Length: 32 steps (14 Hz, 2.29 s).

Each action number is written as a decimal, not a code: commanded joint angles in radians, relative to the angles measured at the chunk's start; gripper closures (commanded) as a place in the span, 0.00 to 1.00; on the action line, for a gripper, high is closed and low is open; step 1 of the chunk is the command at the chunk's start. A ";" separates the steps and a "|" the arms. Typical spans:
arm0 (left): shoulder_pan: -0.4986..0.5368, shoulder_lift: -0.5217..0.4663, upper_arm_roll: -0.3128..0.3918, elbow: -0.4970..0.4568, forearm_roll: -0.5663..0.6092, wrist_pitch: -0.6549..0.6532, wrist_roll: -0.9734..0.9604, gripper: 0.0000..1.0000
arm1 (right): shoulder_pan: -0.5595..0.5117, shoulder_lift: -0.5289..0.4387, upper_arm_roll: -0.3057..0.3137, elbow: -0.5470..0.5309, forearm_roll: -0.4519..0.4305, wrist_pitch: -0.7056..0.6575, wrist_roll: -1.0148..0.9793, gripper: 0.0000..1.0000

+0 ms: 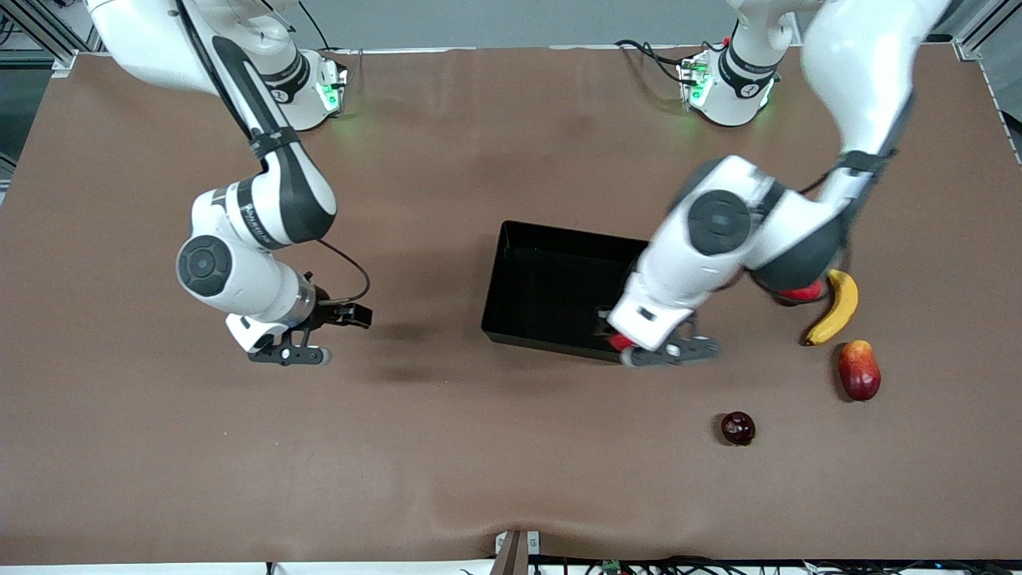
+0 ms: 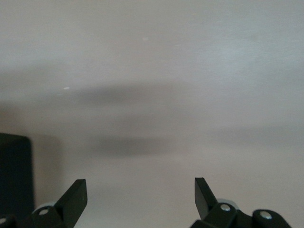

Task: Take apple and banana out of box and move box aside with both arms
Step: 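Carry the apple beside the mangosteen while the right gripper reaches the tray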

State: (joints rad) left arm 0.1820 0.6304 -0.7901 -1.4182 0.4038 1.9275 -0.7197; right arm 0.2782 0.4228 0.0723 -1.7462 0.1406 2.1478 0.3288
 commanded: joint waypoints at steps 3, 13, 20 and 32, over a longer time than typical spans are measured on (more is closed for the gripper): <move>0.304 0.006 -0.061 -0.123 -0.011 -0.025 0.290 1.00 | 0.185 0.043 0.000 0.071 0.002 0.004 0.208 0.00; 0.453 0.184 0.020 -0.188 0.099 0.235 0.559 0.97 | 0.395 0.270 -0.005 0.209 -0.032 0.122 0.440 0.00; 0.450 0.239 0.083 -0.177 0.133 0.339 0.692 0.94 | 0.414 0.292 -0.005 0.208 -0.033 0.139 0.493 1.00; 0.410 0.335 0.107 -0.054 0.118 0.395 0.815 0.63 | 0.271 0.128 -0.005 0.198 -0.029 -0.069 0.472 1.00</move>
State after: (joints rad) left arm 0.6025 0.9314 -0.6809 -1.5112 0.5139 2.3193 0.0842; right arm 0.6091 0.6479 0.0520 -1.5278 0.1166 2.1458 0.8001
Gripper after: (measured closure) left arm 0.203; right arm 0.965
